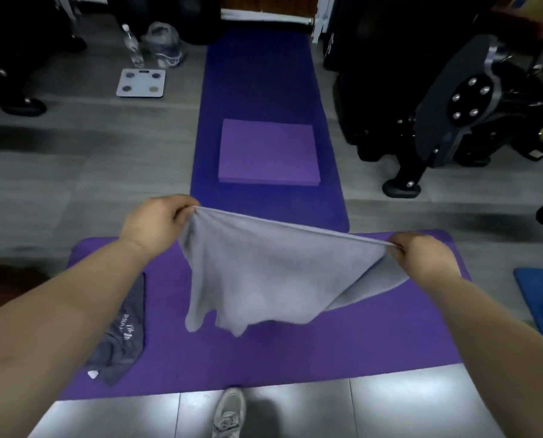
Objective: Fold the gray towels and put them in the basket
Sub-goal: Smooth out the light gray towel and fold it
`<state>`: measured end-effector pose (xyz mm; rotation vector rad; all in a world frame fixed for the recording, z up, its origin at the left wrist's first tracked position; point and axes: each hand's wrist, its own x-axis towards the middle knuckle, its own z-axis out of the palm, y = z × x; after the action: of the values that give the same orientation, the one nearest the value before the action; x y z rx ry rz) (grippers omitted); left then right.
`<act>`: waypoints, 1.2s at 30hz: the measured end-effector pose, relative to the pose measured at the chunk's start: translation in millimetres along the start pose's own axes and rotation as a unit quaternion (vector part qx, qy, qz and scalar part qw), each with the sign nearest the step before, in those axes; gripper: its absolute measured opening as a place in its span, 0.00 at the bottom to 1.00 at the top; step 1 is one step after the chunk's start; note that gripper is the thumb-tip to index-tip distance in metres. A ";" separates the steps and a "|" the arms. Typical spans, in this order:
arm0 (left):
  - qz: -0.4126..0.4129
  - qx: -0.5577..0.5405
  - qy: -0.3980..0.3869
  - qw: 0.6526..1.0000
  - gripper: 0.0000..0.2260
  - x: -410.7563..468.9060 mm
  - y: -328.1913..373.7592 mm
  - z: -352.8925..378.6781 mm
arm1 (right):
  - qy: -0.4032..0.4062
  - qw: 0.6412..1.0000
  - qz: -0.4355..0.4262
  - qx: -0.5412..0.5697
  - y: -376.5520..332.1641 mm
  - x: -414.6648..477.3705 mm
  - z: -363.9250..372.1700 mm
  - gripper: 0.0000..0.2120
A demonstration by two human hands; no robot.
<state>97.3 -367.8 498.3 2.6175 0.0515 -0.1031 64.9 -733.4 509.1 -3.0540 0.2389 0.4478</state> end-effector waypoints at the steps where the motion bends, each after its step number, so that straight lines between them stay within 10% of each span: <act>1: -0.001 0.016 0.015 1.000 0.11 0.9 8.4 4.4 | 0.024 1.000 -0.016 -0.001 9.1 9.0 2.2 0.14; 9: -0.024 0.097 0.037 0.994 0.08 -46.3 -9.2 137.1 | 0.146 0.954 -0.250 -0.073 67.5 57.2 117.4 0.08; 17: -0.073 0.171 -0.231 0.955 0.14 -77.7 -84.8 383.3 | -0.070 0.945 -0.297 -0.118 106.4 93.8 387.5 0.16; 24: -0.092 0.169 -0.302 0.934 0.19 -42.1 -159.5 528.6 | -0.179 0.979 -0.095 -0.002 140.5 128.1 565.3 0.18; 30: -0.044 0.276 -0.316 0.907 0.29 -8.1 -198.7 574.4 | 0.018 0.995 0.042 0.094 157.3 152.4 611.4 0.28; 36: -0.069 0.300 -0.338 0.889 0.32 -8.5 -201.2 593.0 | 0.007 0.878 0.352 0.326 177.6 171.3 599.8 0.27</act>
<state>39.8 -489.7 -113.3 3.0053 -0.0483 -1.2511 29.8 -893.2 -118.4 -2.2193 1.2318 0.2733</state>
